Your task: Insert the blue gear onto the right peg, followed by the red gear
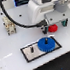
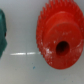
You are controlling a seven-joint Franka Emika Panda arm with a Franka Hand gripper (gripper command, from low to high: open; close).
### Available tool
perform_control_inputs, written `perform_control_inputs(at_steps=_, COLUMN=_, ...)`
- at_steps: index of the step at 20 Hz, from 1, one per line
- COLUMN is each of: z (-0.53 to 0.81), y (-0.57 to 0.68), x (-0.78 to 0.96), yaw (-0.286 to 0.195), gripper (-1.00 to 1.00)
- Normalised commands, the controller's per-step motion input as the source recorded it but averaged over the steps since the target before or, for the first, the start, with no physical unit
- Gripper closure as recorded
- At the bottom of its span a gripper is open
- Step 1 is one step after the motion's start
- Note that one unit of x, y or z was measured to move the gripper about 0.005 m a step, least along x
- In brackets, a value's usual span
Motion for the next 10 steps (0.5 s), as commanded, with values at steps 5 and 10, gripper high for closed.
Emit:
perform_control_inputs(at_steps=5, z=-0.01, y=0.00, x=-0.14, yaw=0.000, gripper=1.00)
perform_control_inputs(at_steps=10, z=-0.02, y=0.00, x=-0.10, yaw=0.000, gripper=1.00)
